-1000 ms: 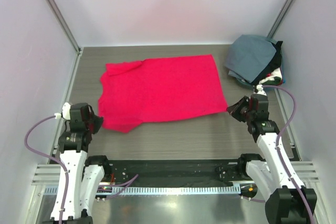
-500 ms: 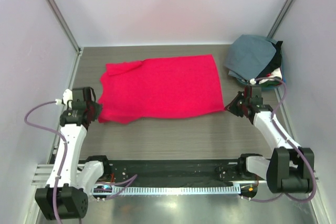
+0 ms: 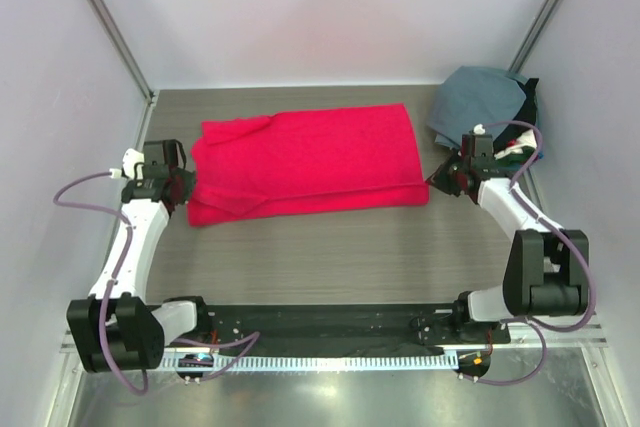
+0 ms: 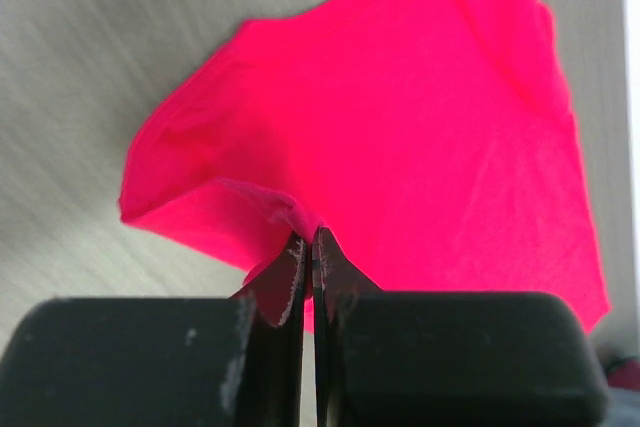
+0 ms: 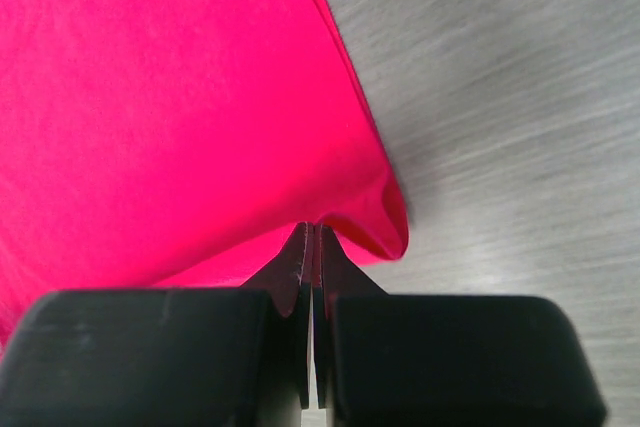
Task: Fold and stack the t-shirts
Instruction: Fold the tshirt
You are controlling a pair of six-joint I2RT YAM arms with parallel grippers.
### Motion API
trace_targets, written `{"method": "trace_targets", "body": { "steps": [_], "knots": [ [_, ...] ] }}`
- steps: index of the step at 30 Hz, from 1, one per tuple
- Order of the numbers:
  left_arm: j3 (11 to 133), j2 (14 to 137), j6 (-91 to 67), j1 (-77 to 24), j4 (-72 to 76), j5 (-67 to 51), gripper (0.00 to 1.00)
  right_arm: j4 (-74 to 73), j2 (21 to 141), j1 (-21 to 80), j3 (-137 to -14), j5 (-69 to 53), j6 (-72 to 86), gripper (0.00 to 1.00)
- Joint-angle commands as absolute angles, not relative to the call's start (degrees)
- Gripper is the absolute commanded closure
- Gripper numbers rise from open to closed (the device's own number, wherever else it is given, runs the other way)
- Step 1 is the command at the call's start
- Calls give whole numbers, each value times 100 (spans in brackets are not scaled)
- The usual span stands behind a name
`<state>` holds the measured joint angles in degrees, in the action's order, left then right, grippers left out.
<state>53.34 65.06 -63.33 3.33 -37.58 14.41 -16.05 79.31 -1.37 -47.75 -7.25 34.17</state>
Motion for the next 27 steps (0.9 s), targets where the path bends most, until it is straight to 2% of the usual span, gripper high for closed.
{"method": "trace_targets", "body": {
  "steps": [1, 16, 27],
  "knots": [
    [5668, 6644, -6592, 325, -3200, 1661, 100, -1266, 8138, -167, -5158, -484, 3498, 99],
    [6530, 8356, -6583, 325, -2857, 1661, 100, -993, 8929, -167, -5528, -492, 3656, 99],
    [7180, 9360, -6469, 316, -2496, 1117, 100, -870, 9290, -167, -5642, -457, 3718, 99]
  ]
}}
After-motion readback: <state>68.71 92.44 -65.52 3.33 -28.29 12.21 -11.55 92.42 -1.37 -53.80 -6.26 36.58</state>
